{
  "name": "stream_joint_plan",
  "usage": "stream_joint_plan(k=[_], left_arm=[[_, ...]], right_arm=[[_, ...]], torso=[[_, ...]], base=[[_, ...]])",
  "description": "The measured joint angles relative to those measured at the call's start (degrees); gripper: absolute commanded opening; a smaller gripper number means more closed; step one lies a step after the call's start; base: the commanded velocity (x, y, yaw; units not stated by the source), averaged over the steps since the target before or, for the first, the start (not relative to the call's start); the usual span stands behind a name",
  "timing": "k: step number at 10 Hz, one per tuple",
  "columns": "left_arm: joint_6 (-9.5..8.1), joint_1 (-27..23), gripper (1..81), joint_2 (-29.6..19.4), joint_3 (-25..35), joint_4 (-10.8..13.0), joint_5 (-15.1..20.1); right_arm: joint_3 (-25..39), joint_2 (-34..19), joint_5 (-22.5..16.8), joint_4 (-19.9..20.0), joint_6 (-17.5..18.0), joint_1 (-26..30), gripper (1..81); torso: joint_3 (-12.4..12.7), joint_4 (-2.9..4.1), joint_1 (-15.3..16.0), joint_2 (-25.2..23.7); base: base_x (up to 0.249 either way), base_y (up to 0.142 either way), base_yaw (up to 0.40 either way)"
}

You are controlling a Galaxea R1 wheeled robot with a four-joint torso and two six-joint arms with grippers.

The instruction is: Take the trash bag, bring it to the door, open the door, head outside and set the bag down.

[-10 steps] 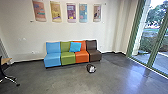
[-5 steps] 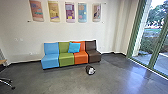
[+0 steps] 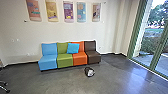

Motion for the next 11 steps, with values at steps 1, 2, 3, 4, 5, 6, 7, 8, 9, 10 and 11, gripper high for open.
stream_joint_plan(k=[1,2,3,4,5,6,7,8,9,10,11], left_arm=[[0.01,0.01,81.1,0.00,0.00,0.00,0.00],[0.00,0.00,81.1,0.00,0.00,0.02,0.01],[0.00,0.00,81.1,0.00,0.00,0.02,0.00],[0.00,0.00,81.1,0.00,0.00,0.00,0.00],[0.01,0.00,81.1,-0.02,0.00,0.00,0.00],[0.00,-0.02,81.1,0.00,0.00,0.00,0.00],[0.00,-0.02,81.1,0.00,0.00,0.00,0.00],[0.00,-0.02,81.1,0.00,0.00,0.00,0.00],[0.00,-0.10,81.1,0.00,0.00,0.00,0.00],[0.00,-0.18,81.1,-0.02,0.00,0.00,-0.05],[-0.05,-0.27,81.1,-0.02,0.00,0.00,-0.02]], right_arm=[[0.00,0.00,0.00,0.00,0.00,0.02,81.1],[0.00,0.00,0.00,0.02,0.00,0.00,81.1],[0.00,0.00,0.00,0.00,0.00,0.00,81.1],[0.00,0.00,0.00,0.00,0.00,0.00,81.1],[0.00,0.00,0.00,0.00,0.00,0.00,81.1],[0.00,0.00,0.00,0.00,0.00,0.00,81.1],[0.00,0.00,0.00,0.00,0.00,0.00,81.1],[0.00,0.00,0.00,0.00,0.00,0.00,81.1],[0.00,0.00,0.00,0.00,0.00,0.02,81.1],[0.00,0.00,0.00,0.00,0.00,0.00,81.1],[0.00,0.00,0.00,0.00,0.00,0.02,81.1]], torso=[[0.00,0.00,0.00,0.00],[0.00,0.00,0.00,0.00],[0.00,0.00,0.00,0.00],[0.00,0.00,0.00,0.00],[0.00,0.00,0.00,0.00],[0.00,0.00,0.00,0.00],[0.00,0.00,0.00,0.00],[0.00,0.00,0.00,0.00],[0.00,0.00,0.00,0.00],[0.00,0.00,0.00,0.00],[0.00,0.00,0.00,0.00]], base=[[0.190,-0.064,0.000],[0.191,-0.064,0.000],[0.190,-0.064,0.000],[0.190,-0.064,0.000],[0.190,-0.064,0.000],[0.190,-0.064,0.000],[0.190,-0.064,0.000],[0.190,-0.064,0.000],[0.190,-0.064,0.000],[0.191,-0.064,0.000],[0.191,-0.064,0.000]])
